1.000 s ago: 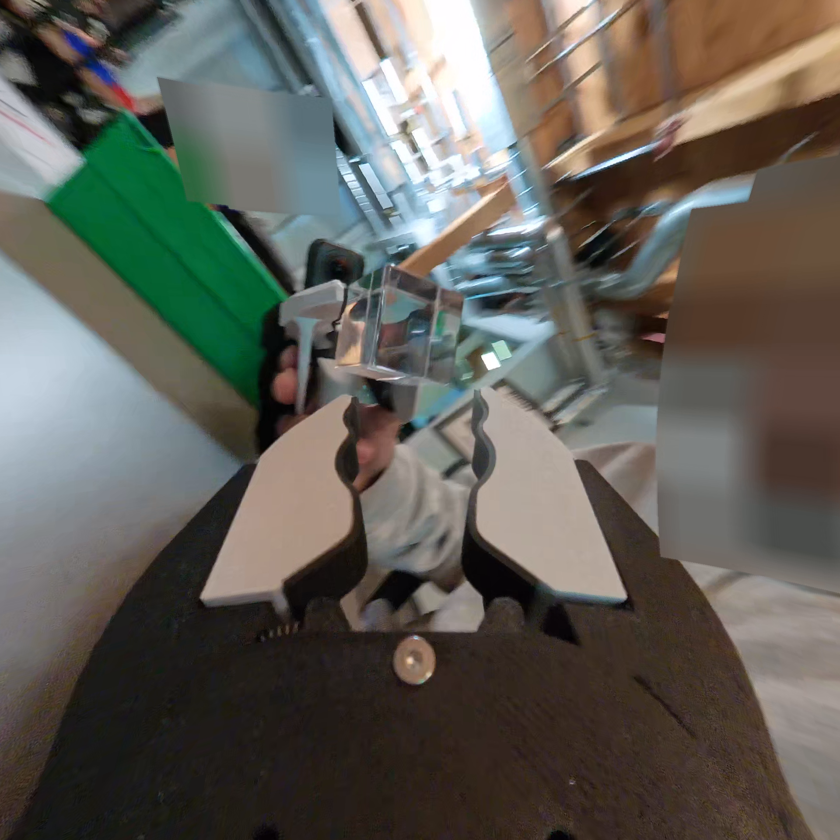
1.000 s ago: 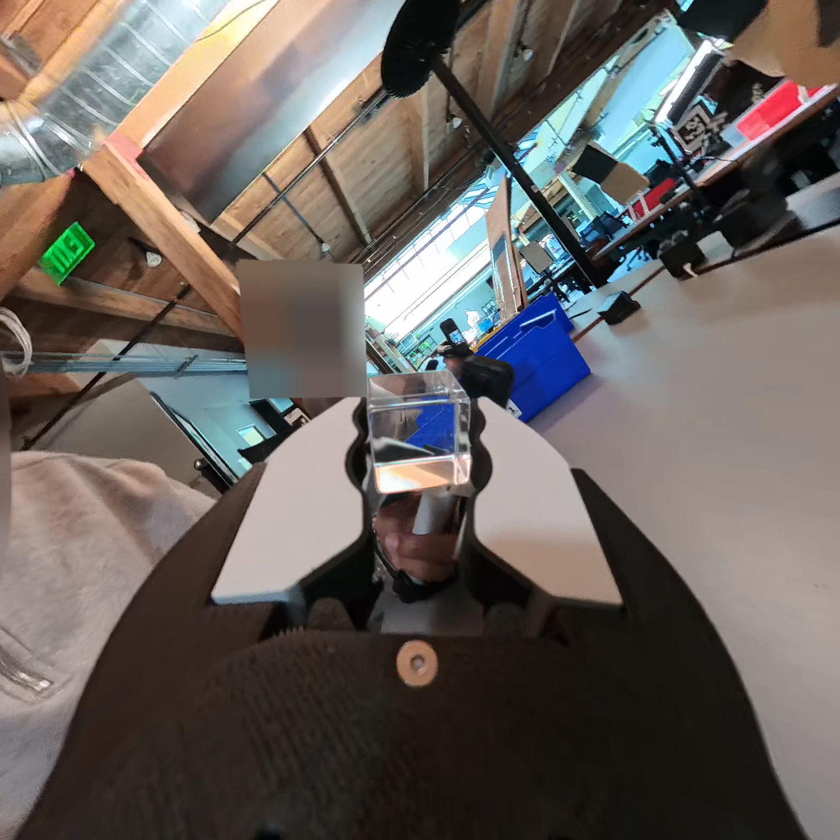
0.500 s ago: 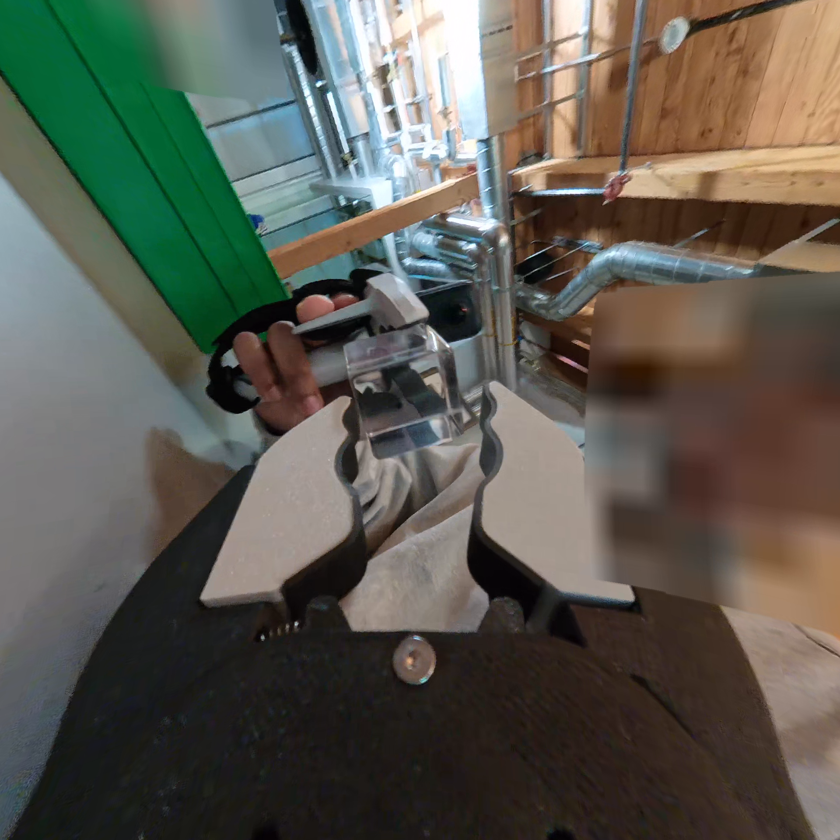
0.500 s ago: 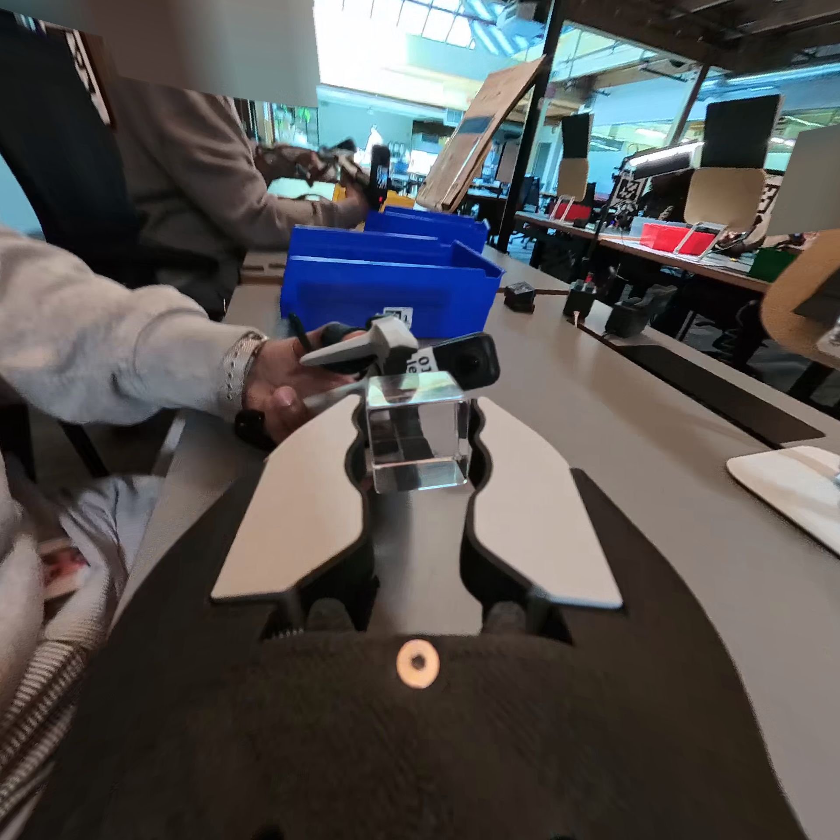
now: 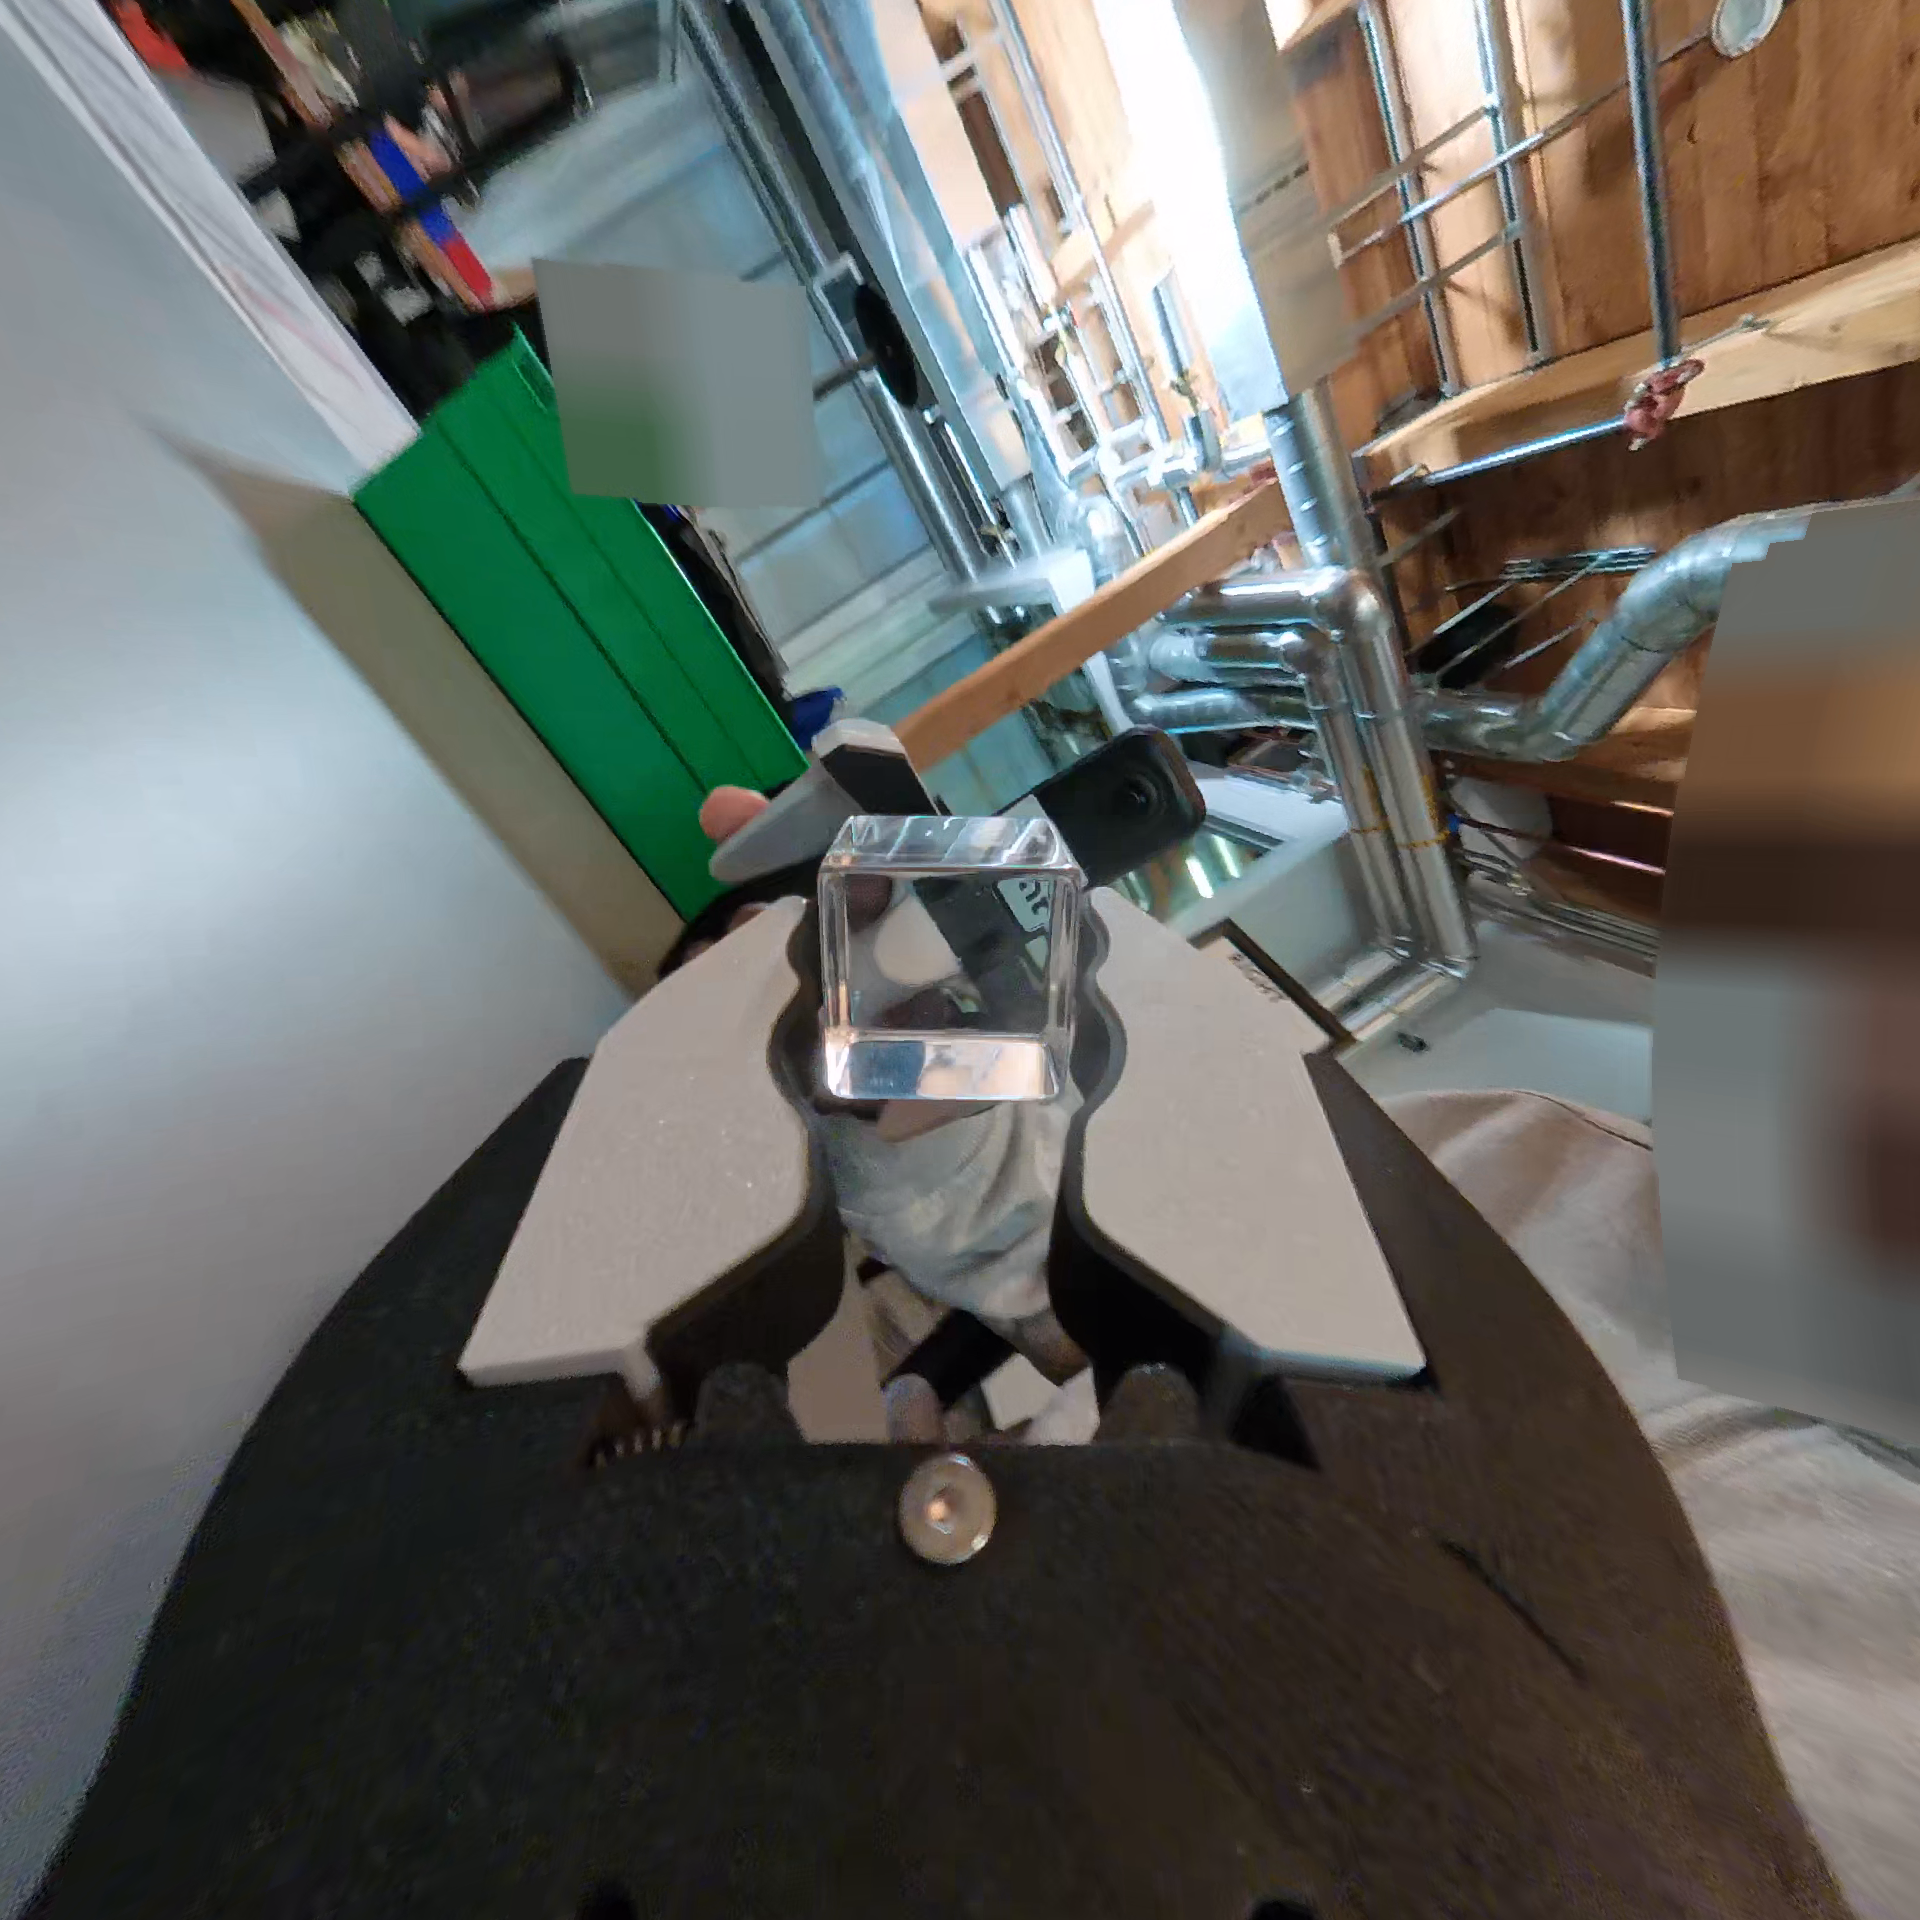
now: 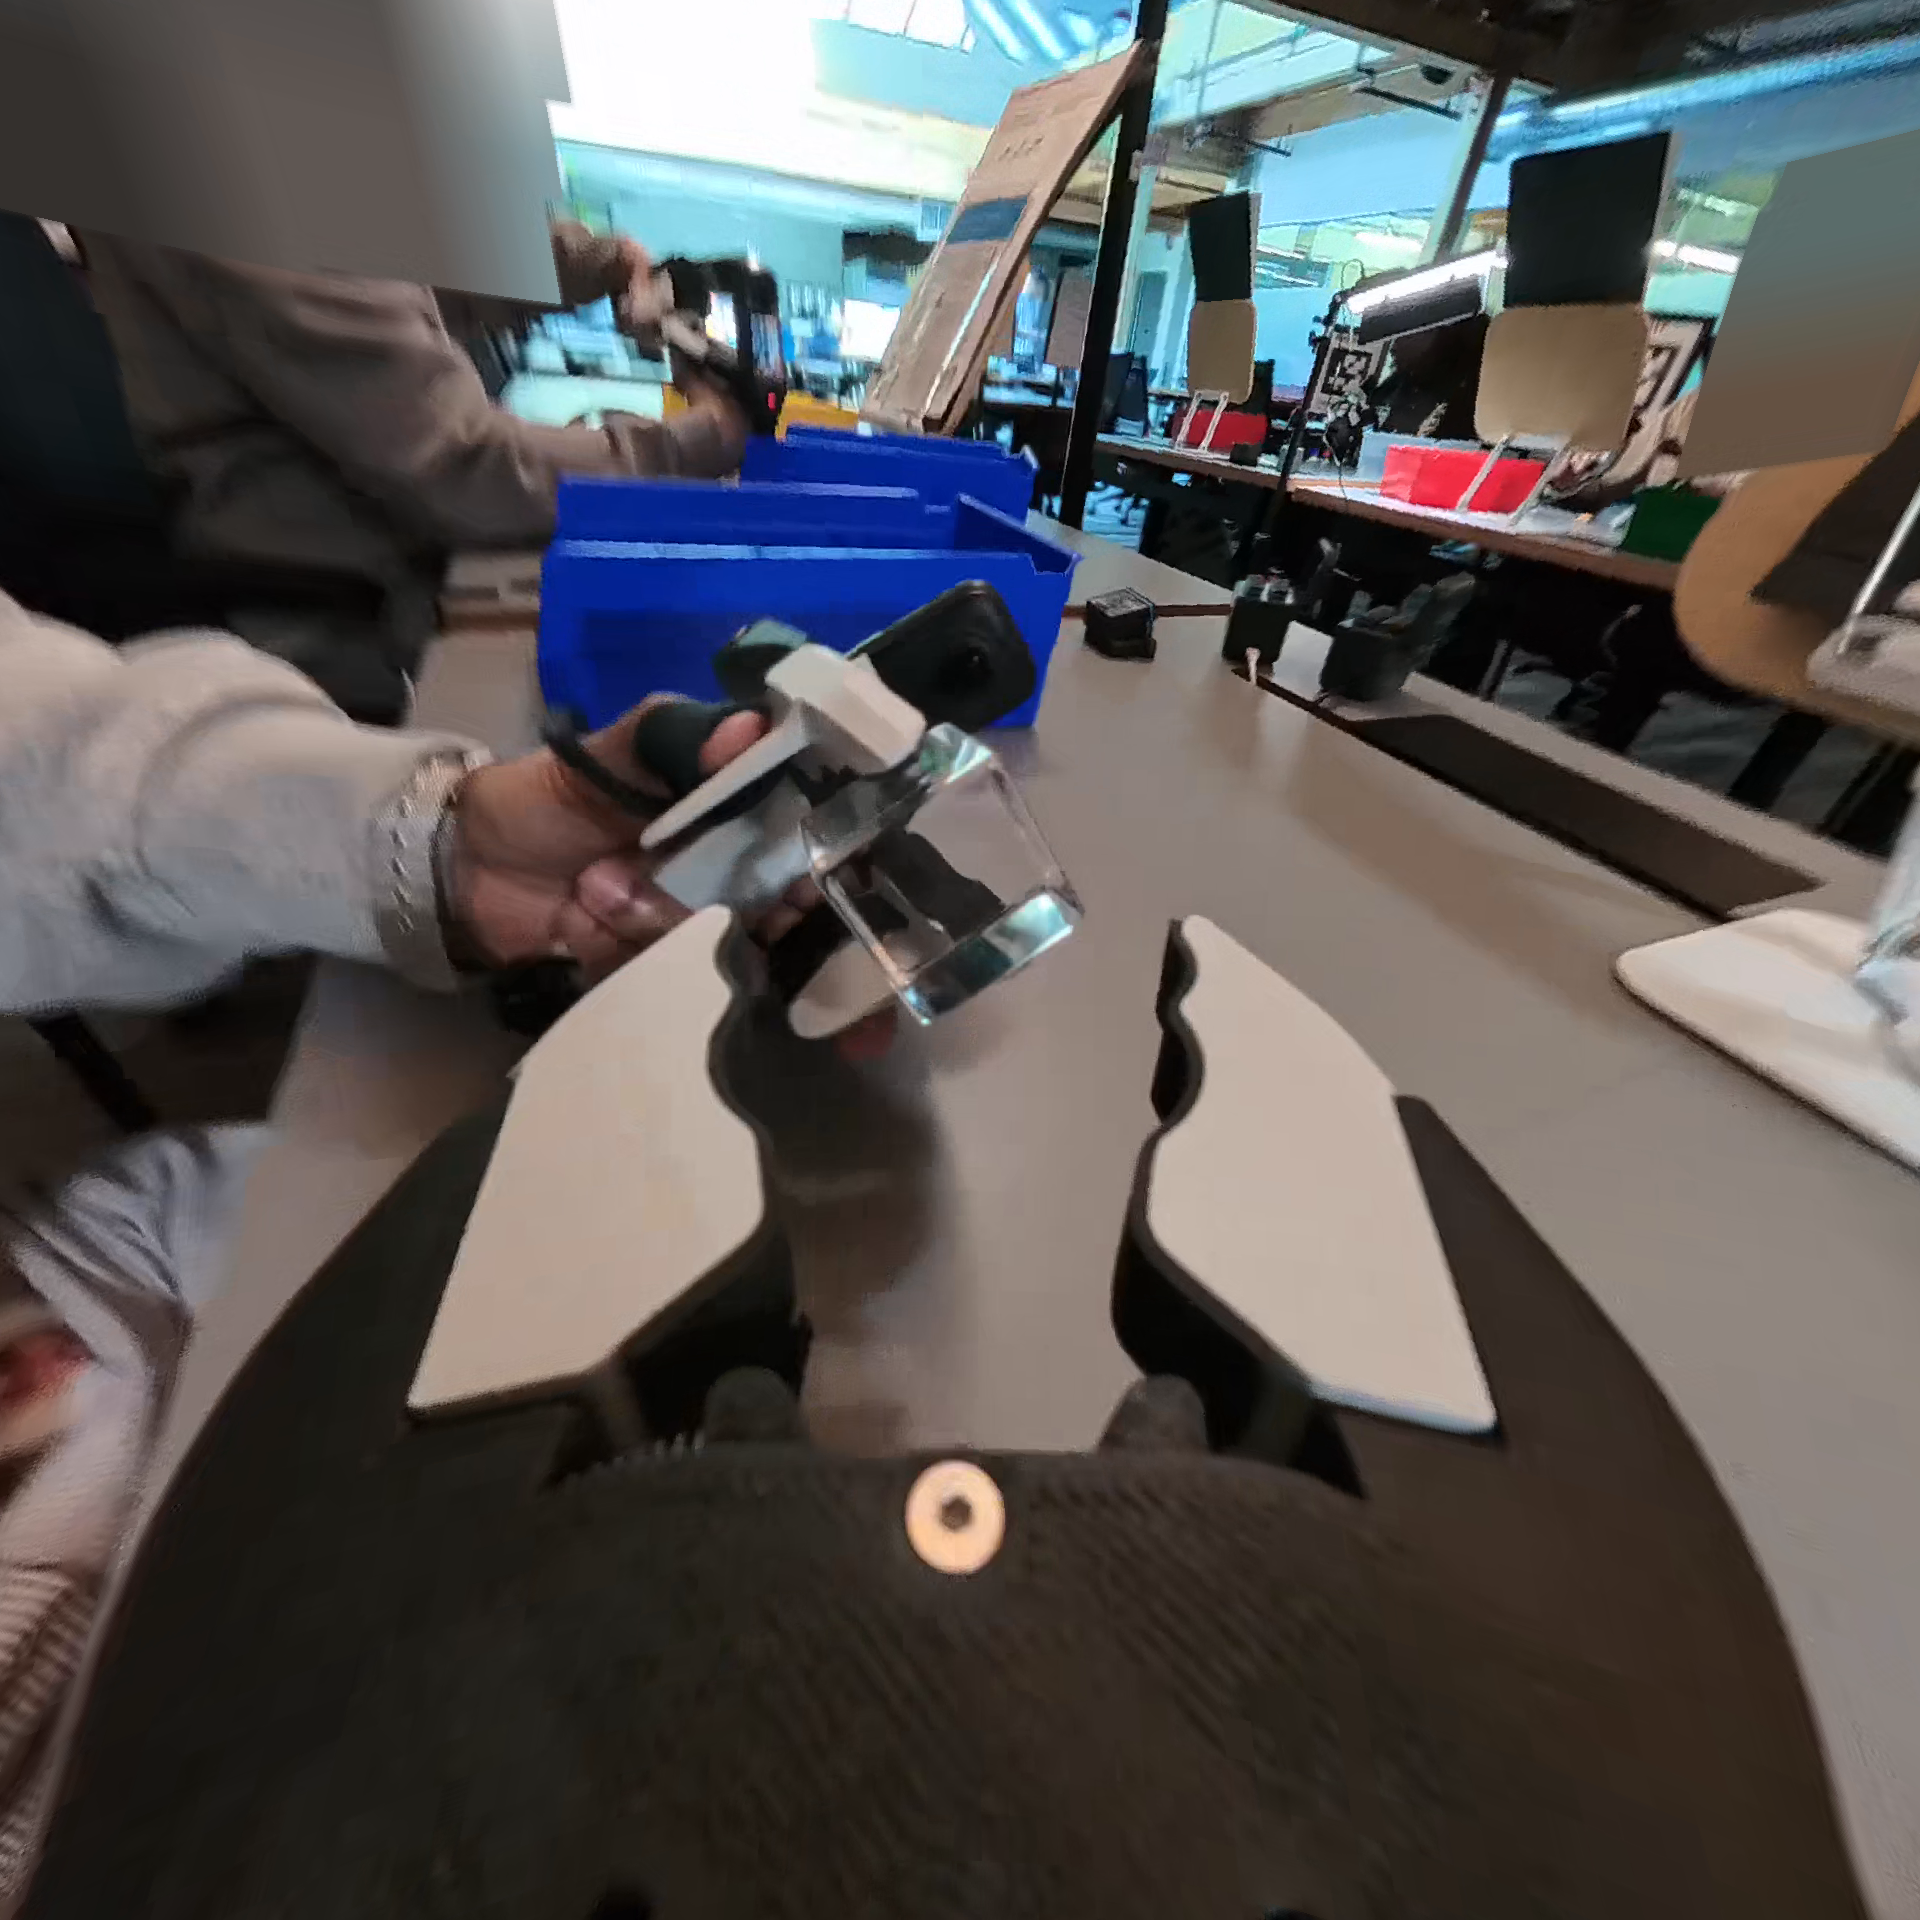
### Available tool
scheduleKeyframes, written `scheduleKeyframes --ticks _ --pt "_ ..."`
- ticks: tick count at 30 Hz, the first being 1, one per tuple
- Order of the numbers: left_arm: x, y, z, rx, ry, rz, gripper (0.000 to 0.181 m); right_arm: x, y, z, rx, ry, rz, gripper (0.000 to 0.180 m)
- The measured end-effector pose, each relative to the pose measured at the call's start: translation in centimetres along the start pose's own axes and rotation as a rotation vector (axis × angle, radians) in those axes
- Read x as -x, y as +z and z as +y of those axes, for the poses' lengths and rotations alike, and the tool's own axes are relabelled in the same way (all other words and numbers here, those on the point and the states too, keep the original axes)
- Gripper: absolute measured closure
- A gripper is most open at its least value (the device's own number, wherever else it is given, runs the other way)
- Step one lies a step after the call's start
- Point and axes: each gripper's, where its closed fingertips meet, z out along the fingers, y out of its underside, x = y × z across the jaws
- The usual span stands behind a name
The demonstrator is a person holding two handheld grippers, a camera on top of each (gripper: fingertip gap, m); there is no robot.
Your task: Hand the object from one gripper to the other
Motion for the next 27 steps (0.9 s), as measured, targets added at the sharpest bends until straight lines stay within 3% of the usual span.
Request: scheduleKeyframes --ticks 1,6,9,22,27 --pt "0.0 -0.2 -0.4 -0.020 0.034 -0.018 0.135 -0.3 -0.1 -0.3 -0.028 0.081 -0.009 0.101" --pt "-0.7 -0.7 -1.5 -0.080 0.212 -0.069 0.135 -1.7 -0.7 -0.8 -0.125 0.499 -0.044 0.105" --pt "-0.6 -0.5 -1.3 -0.057 0.298 -0.116 0.135 -1.4 -0.1 0.0 -0.096 0.619 -0.067 0.108" --pt "0.0 0.7 0.2 0.024 0.443 -0.190 0.135 0.8 1.0 0.9 -0.031 0.656 -0.152 0.136" --pt "-0.2 0.7 0.2 0.016 0.459 -0.183 0.135 0.8 0.9 0.7 -0.031 0.628 -0.152 0.136"
